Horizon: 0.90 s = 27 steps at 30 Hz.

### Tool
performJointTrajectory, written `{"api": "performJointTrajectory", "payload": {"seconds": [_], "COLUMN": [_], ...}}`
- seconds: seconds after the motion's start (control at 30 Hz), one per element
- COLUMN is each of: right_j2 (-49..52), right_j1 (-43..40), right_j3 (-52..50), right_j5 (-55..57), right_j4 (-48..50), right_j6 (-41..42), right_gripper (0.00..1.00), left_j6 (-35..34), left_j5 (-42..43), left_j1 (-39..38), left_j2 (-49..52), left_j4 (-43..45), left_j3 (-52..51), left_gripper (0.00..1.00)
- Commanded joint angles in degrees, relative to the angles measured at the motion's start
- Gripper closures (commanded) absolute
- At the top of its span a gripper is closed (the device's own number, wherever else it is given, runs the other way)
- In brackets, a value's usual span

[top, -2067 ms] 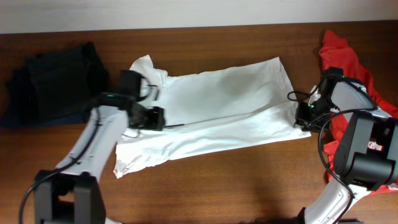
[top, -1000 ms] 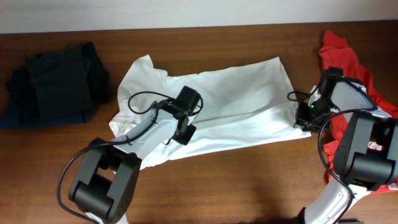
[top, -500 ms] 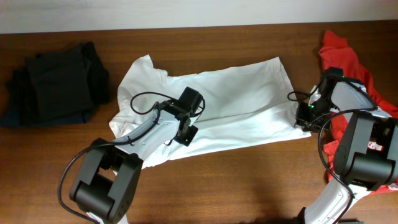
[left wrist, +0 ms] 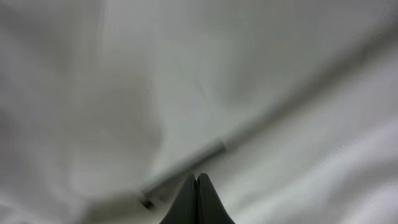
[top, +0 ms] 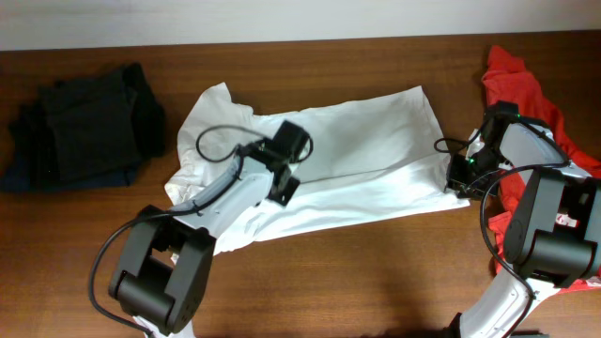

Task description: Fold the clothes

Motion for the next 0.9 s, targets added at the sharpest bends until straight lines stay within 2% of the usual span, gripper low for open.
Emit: {"api": "performJointTrajectory", "payload": {"seconds": [0.0, 0.07, 0.13, 0.17, 0.23, 0.33, 0.43, 0.53, 0.63, 0.77, 0.83, 0.87], "right_j2": [-0.1, -0.1, -0.1, -0.2, -0.7, -2.4, -3.6, -2.6, -1.4, -1.1, -1.1, -1.1], "right_j1": [0.3, 0.3, 0.4, 0.3, 0.2, 0.2, 0.2, 0.2, 0.2, 0.3, 0.4, 0.3], "right_j3": [-0.2, -0.3, -0.2, -0.2, 1.0, 4.9, 7.6, 5.6, 1.6, -5.5, -7.2, -7.8], "right_j5": [0.9, 0.9, 0.9, 0.6, -1.8, -3.3, -2.6, 2.3, 2.6, 2.4, 2.4, 2.4], "right_j4": [-0.1, -0.2, -0.5, -0.8, -1.6, -2.5, -3.5, -4.9, -2.5, 5.1, 6.3, 5.7], "right_j6": [0.0, 0.0, 0.0, 0.0, 0.0, 0.0, -0.8, -1.7, -1.7, -1.7, -1.7, -1.4], "right_gripper": [0.65, 0.62, 0.65, 0.80, 0.81, 0.75, 0.59, 0.58, 0.58, 0.58, 0.70, 0.81], "left_j6": [-0.6, -2.9, -7.0, -8.8, -12.5, -16.1, -20.8, -21.5, -21.5, -21.5, -21.5, -21.5], "left_j5": [-2.1, -1.4, 0.5, 3.0, 5.6, 8.2, 10.1, 11.1, 11.1, 11.1, 11.1, 11.1], "left_j1": [2.6, 3.0, 3.8, 4.3, 5.4, 7.5, 11.4, 15.1, 16.5, 16.7, 16.7, 16.7], "left_j2": [-0.5, -0.3, -0.1, -0.1, -0.1, -0.1, -0.1, -0.1, -0.1, -0.1, -0.1, -0.1], "left_j4": [0.4, -1.9, -4.7, -6.5, -9.2, -11.1, -12.2, -12.4, -11.5, -7.4, -5.6, -5.0], "left_j3": [4.0, 3.8, 3.7, 3.3, 3.3, 3.3, 3.3, 2.9, 1.3, -4.4, -6.9, -8.2], "left_gripper": [1.00, 0.81, 0.81, 0.81, 0.81, 0.82, 0.81, 0.81, 0.79, 0.76, 0.76, 0.76]}}
